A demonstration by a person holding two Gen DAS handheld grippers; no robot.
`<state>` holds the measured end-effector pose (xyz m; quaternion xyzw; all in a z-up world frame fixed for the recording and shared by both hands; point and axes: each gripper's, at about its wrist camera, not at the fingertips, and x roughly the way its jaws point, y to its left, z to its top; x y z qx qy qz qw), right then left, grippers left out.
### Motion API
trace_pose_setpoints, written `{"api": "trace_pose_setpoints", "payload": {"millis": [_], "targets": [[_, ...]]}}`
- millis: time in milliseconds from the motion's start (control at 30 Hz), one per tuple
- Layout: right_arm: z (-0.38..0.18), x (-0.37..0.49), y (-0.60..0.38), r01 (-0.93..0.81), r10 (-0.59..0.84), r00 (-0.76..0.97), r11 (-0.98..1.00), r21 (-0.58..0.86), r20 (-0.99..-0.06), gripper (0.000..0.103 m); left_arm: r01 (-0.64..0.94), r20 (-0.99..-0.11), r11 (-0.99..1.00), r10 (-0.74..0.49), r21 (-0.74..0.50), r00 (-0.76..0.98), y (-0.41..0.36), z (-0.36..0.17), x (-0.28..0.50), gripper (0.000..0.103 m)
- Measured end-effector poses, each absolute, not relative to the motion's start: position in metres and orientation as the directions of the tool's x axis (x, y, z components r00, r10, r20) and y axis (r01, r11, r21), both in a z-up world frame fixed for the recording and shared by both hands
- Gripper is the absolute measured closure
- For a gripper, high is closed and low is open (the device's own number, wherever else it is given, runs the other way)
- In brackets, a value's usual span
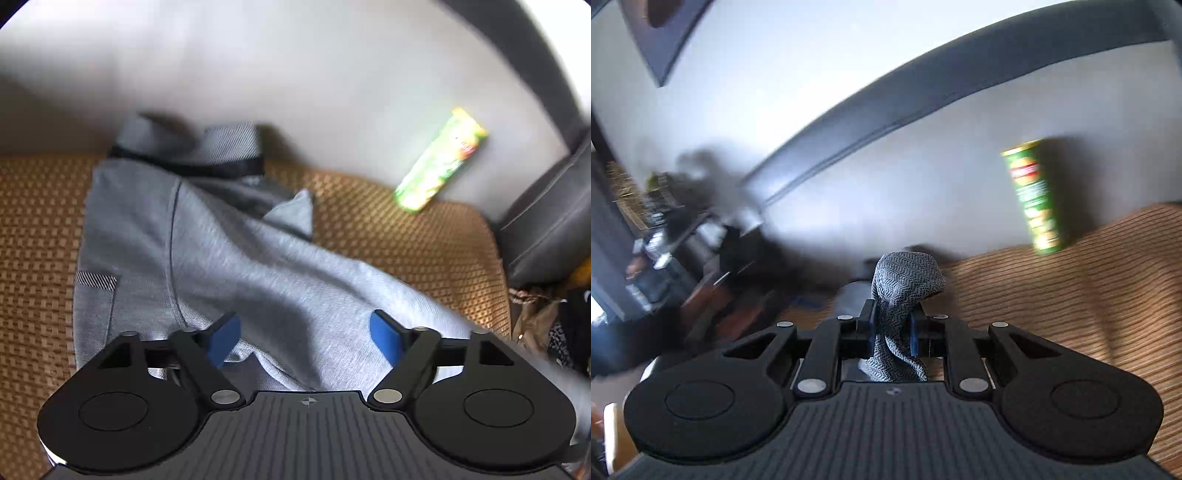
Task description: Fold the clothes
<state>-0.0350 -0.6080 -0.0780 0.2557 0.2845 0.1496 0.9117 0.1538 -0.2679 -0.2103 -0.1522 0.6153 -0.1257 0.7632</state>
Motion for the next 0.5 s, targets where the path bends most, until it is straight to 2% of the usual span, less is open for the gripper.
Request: {"api": "trace_pose_setpoints", "payload": {"millis": [133,233,500], "targets": [[-0.082,-0.048,-0.560,-0.257,0.567,0.741,0.734,0.628,-0.360,0.090,0.083,-0.953,0.963,-0.266,-0.256,0.145,-0.291,-0.221,0.175,0.016],[-0.079,-0.054,-0.530,-0.318,0.635,0.687,0.699,0.641,-0.352,0.091,0.070,-0.967,0.971,-0.237,-0.231,0.092,-0.300,-0.238,0.184,0.016],[-0.081,-0.058,-0.522,-0.329,0.673,0.659,0.660,0.675,-0.337,0.092,0.151,-0.985,0.974,-0.172,-0.167,0.020,-0.333,-0.264,0.192,0.016]]}}
